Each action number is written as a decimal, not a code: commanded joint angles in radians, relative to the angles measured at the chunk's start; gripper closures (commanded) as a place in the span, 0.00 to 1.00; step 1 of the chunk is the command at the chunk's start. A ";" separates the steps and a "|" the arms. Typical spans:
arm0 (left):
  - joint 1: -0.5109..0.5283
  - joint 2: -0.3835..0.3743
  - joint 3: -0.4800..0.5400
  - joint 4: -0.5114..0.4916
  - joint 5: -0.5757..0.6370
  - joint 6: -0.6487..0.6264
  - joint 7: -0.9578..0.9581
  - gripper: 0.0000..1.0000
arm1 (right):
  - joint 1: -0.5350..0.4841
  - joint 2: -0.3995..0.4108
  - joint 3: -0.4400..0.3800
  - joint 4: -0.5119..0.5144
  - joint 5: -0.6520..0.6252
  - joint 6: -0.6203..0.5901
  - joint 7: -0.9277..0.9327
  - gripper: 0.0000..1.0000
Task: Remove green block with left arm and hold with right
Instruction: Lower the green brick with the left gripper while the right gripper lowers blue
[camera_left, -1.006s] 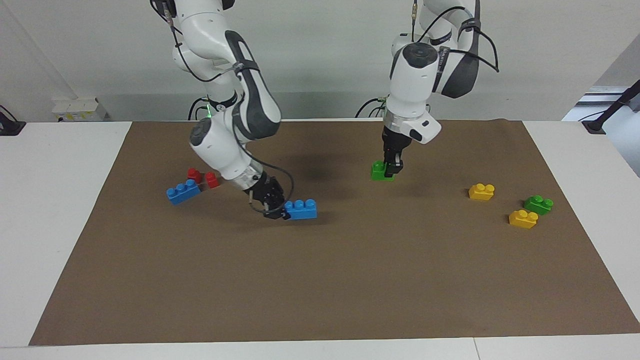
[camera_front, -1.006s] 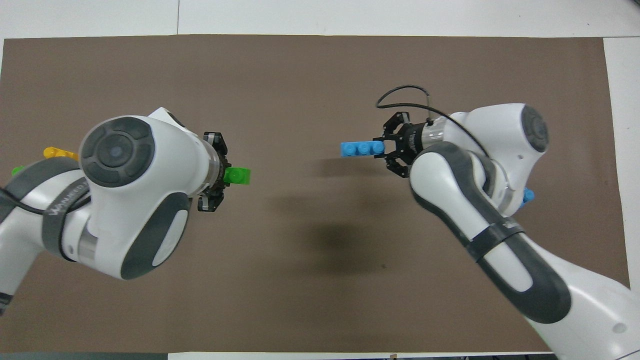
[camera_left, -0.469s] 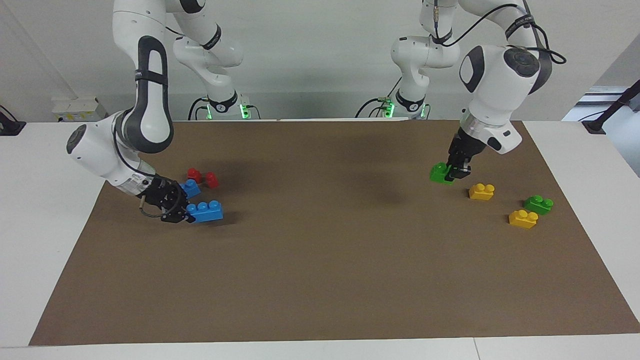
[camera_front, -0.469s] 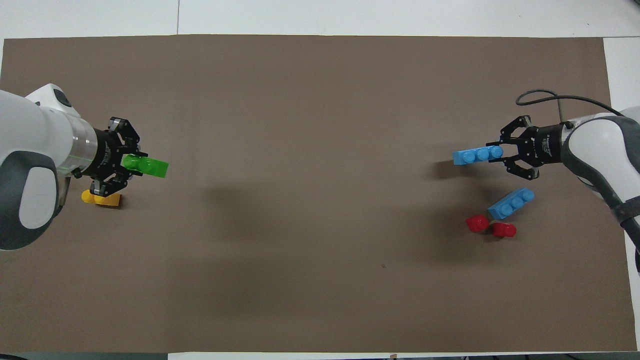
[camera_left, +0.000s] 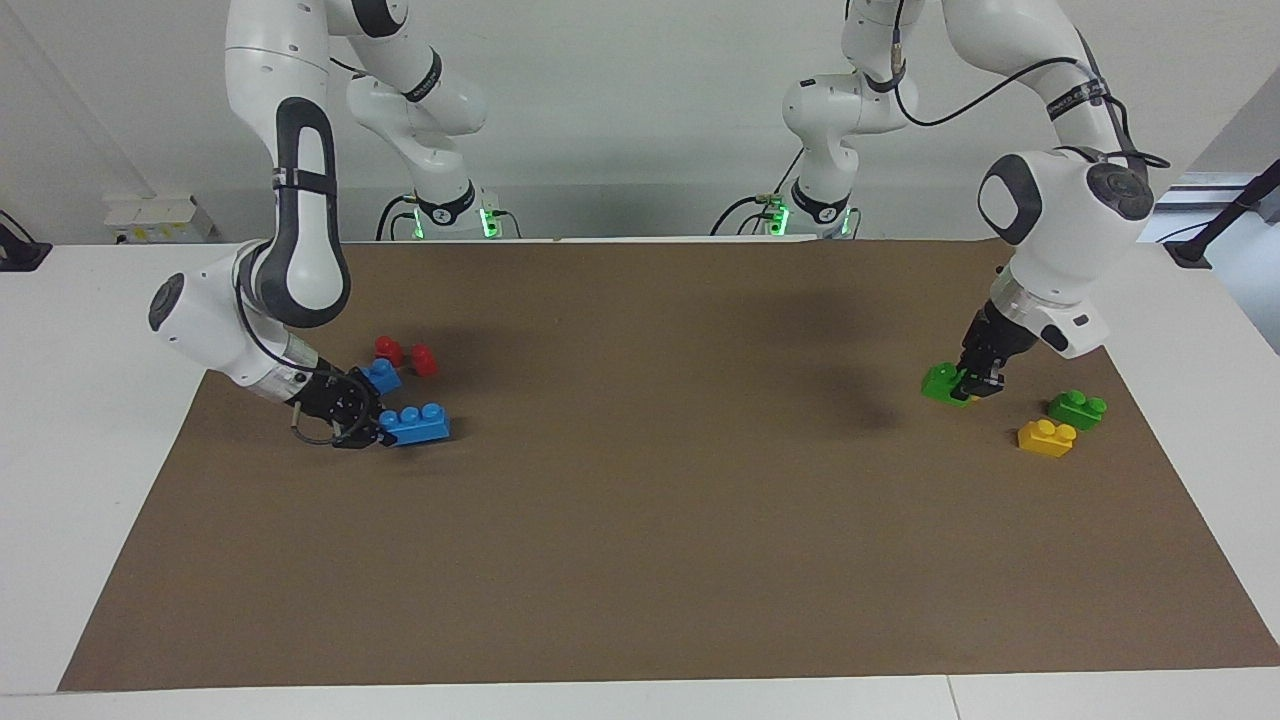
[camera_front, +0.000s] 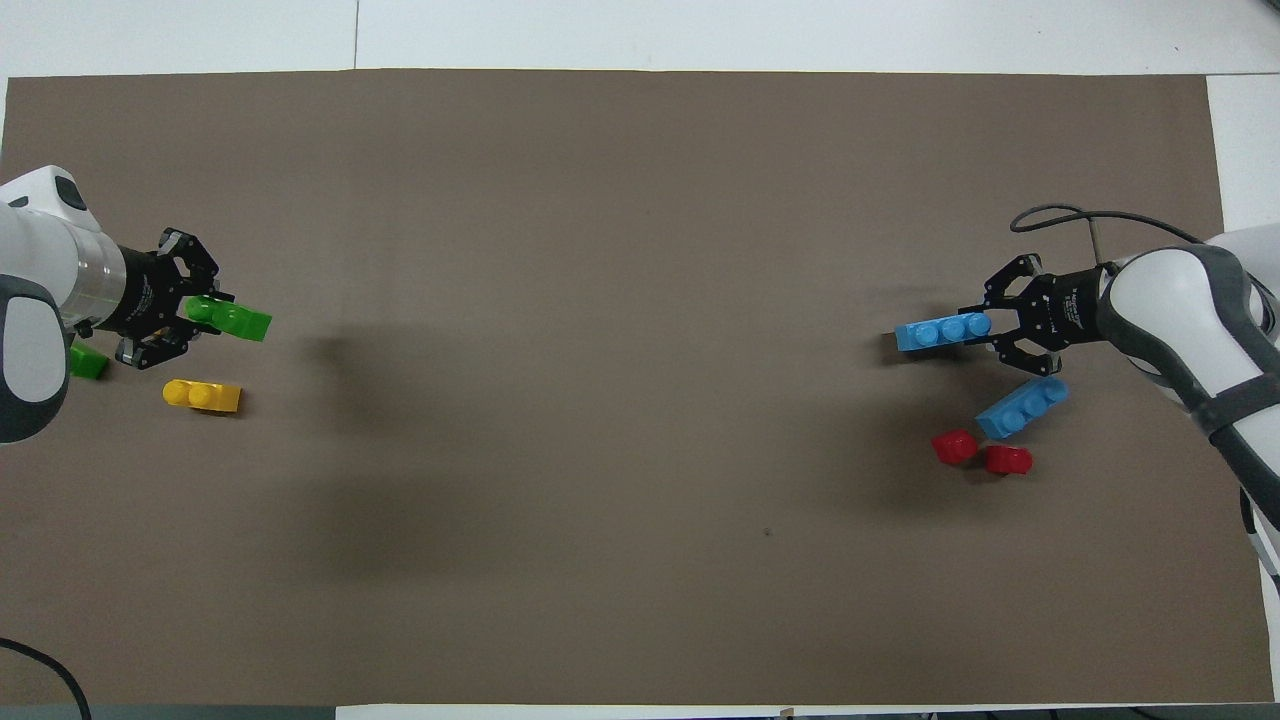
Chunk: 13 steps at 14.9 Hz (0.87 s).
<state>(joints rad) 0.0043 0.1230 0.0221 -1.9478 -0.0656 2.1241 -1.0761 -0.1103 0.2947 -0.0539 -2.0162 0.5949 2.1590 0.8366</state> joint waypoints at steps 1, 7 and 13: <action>0.023 0.047 -0.008 0.003 -0.017 0.080 0.047 1.00 | -0.003 -0.012 0.006 -0.032 0.002 0.018 -0.008 1.00; 0.032 0.204 -0.008 0.064 0.047 0.162 0.047 1.00 | 0.001 -0.011 0.006 -0.061 0.016 0.038 -0.007 1.00; 0.029 0.251 -0.008 0.067 0.075 0.209 0.047 1.00 | 0.001 -0.012 0.005 -0.053 0.014 0.045 -0.001 0.27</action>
<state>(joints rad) 0.0235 0.3531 0.0221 -1.8954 -0.0219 2.3104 -1.0425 -0.1067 0.2950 -0.0516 -2.0655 0.6011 2.1896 0.8367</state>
